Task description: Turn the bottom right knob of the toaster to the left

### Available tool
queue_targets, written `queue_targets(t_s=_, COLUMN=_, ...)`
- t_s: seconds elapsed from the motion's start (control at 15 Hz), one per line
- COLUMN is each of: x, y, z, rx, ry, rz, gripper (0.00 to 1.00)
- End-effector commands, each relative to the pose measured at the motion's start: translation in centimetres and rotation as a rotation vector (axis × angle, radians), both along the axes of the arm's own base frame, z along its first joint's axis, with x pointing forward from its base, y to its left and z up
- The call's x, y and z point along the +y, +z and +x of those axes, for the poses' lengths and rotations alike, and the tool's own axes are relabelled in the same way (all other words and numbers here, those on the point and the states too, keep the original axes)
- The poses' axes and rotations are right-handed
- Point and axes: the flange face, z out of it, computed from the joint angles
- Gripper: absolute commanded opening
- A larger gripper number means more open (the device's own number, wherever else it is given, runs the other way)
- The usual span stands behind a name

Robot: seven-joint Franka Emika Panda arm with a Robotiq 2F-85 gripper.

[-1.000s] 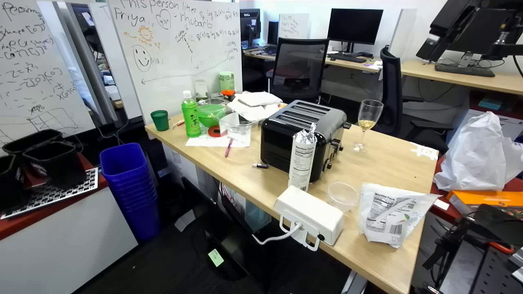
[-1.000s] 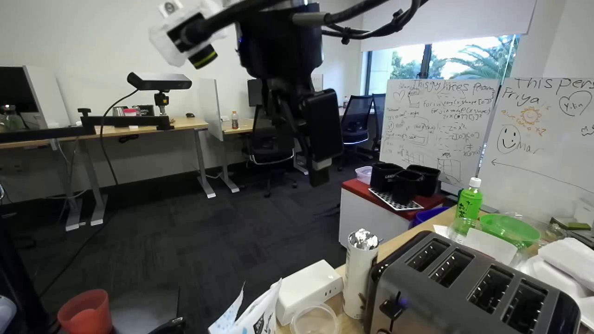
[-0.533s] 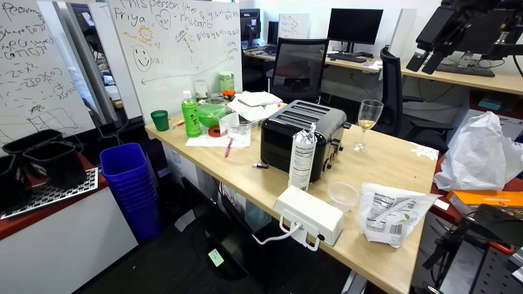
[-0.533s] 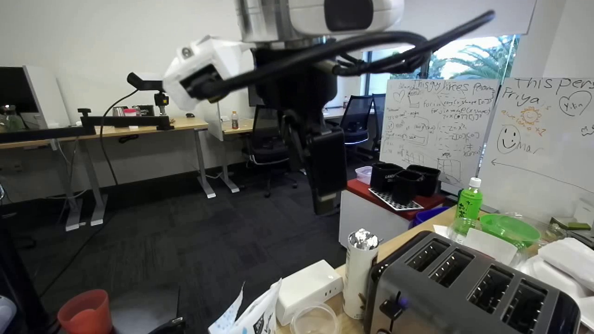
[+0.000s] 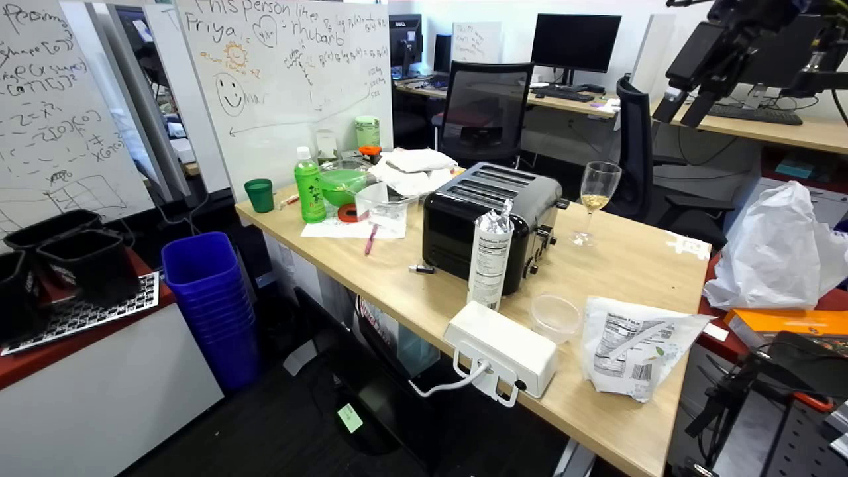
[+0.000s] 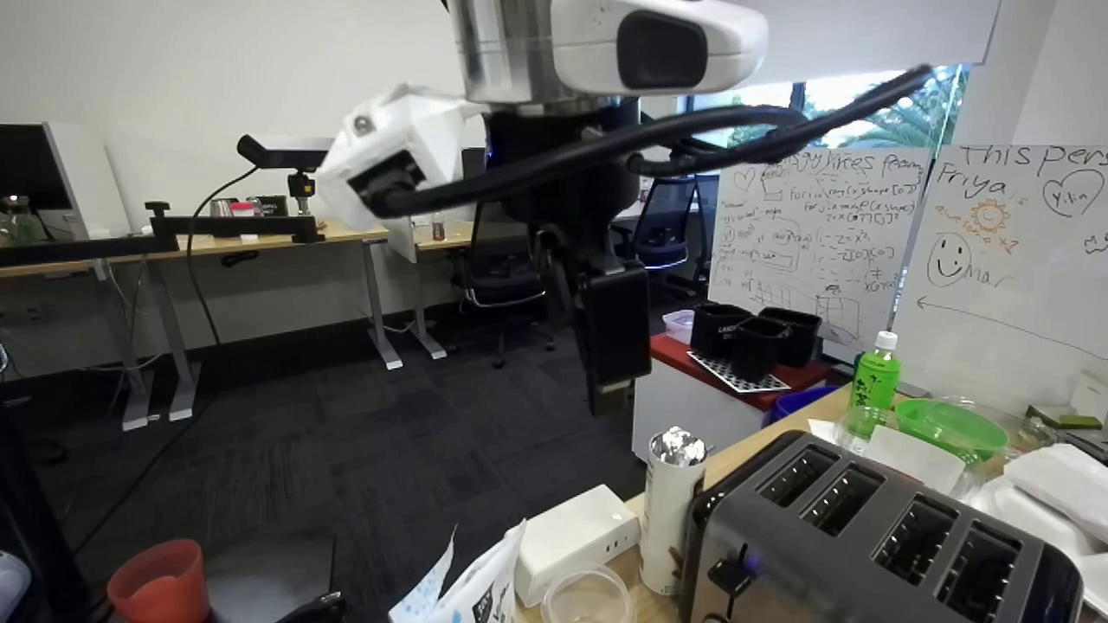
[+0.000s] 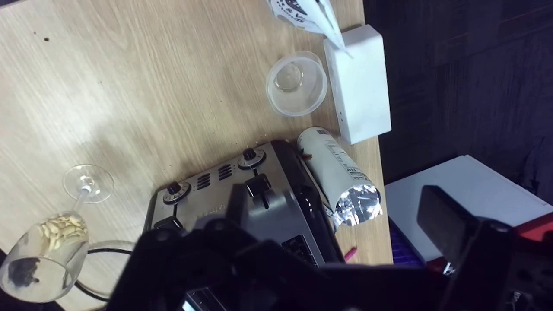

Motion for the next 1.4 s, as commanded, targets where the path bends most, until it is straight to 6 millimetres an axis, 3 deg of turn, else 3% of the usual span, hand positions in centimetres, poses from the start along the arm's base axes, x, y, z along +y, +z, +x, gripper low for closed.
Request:
queue_targets(t_s=0.0, x=-0.7, y=-1.7, z=1.1, rx=0.026, ry=-0.14, rz=0.123, gripper=1.0)
queue_targets(t_s=0.33, x=-4.8, y=-6.6, z=2.9, rx=0.055, ry=-0.402, rz=0.252, gripper=1.0)
queue_targets(t_s=0.53, x=-6.7, y=-9.6, z=3.0, rx=0.13, ry=-0.553, rz=0.309, gripper=1.0)
queue_targets(t_s=0.6, x=-6.2, y=-9.0, z=2.4, rx=0.1, ry=-0.473, rz=0.276, gripper=1.0)
queue_targets(t_s=0.73, x=-6.6, y=-10.0, z=2.6, rx=0.127, ry=-0.521, rz=0.289, gripper=1.0)
queue_targets(t_s=1.0, x=-6.6, y=-9.7, z=2.8, rx=0.126, ry=-0.536, rz=0.292, gripper=1.0)
queue_targets(t_s=1.33, x=-8.0, y=-14.2, z=3.2, rx=0.231, ry=-0.736, rz=0.482, gripper=1.0)
